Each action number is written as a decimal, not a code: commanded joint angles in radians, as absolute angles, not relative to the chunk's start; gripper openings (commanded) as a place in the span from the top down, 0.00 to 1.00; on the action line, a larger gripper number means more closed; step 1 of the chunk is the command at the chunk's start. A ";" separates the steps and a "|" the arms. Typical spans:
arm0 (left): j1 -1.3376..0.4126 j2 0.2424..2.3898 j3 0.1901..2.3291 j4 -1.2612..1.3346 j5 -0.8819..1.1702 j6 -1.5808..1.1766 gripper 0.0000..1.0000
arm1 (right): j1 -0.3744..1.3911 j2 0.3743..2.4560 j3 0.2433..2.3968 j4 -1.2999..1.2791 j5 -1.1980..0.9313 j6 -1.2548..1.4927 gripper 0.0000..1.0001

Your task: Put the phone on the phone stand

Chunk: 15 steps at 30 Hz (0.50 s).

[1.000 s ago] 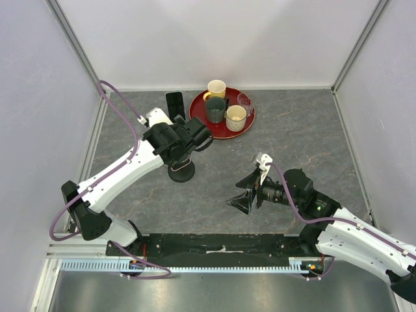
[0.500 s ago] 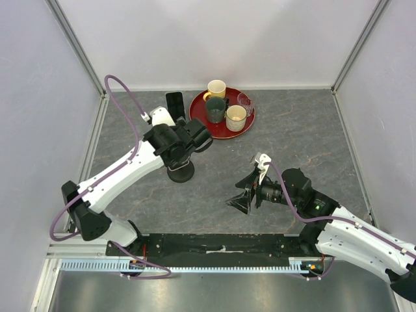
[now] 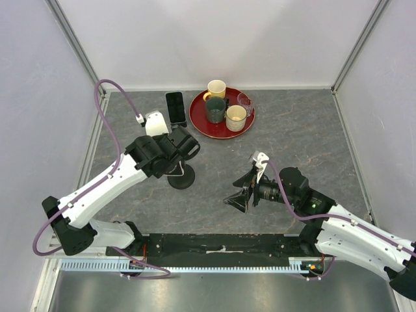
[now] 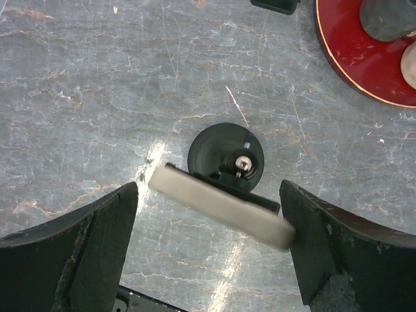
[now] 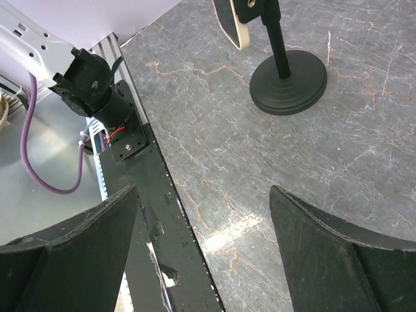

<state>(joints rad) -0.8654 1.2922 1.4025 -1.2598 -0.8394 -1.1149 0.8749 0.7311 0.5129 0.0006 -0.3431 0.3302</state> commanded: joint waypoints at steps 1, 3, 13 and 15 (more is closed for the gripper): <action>-0.859 1.302 1.381 -1.168 -0.905 -1.049 0.06 | 0.874 0.710 0.508 0.049 -0.353 0.342 0.12; -0.861 1.305 1.370 -1.126 -0.920 -1.029 0.09 | 0.873 0.706 0.506 0.048 -0.351 0.342 0.12; -0.859 1.151 1.136 -0.739 -0.815 -0.698 0.05 | 0.874 0.696 0.506 0.026 -0.344 0.334 0.12; -0.861 1.087 1.091 -0.671 -0.778 -0.613 0.05 | 0.874 0.701 0.506 0.029 -0.347 0.334 0.12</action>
<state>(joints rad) -0.8635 1.2110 1.1667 -0.9207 -0.8314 -0.8379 0.8749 0.7021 0.5125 -0.0002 -0.3424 0.3367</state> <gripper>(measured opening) 0.945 0.884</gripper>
